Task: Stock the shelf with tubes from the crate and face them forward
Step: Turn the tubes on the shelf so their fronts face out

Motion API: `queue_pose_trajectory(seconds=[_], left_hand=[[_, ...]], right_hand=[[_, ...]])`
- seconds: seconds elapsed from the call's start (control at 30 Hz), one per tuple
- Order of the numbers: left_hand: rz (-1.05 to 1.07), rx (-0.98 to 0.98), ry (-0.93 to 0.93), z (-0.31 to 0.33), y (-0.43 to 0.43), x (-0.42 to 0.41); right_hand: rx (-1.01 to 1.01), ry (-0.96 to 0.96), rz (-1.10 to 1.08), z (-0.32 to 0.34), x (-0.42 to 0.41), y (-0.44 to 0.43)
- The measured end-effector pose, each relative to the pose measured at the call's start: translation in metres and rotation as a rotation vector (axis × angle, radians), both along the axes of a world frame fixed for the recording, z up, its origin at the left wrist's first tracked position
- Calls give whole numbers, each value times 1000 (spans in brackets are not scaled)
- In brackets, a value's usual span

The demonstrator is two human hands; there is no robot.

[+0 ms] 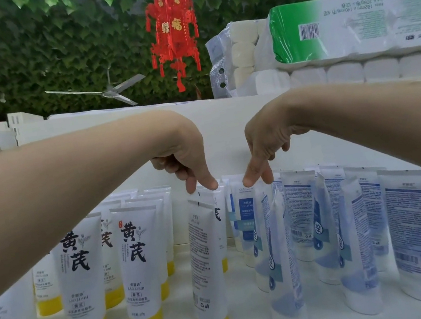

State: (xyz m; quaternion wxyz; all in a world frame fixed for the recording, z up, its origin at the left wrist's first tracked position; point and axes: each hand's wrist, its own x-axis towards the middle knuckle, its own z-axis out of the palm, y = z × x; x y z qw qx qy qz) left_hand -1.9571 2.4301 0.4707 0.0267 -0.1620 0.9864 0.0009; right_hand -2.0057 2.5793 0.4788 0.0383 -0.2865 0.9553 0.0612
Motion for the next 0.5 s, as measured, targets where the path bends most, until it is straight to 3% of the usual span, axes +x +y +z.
queue_pose_trajectory(seconds=[0.5], left_hand=[[-78, -50, 64, -8, 9, 4]], right_hand=[[15, 93, 33, -5, 4, -3]])
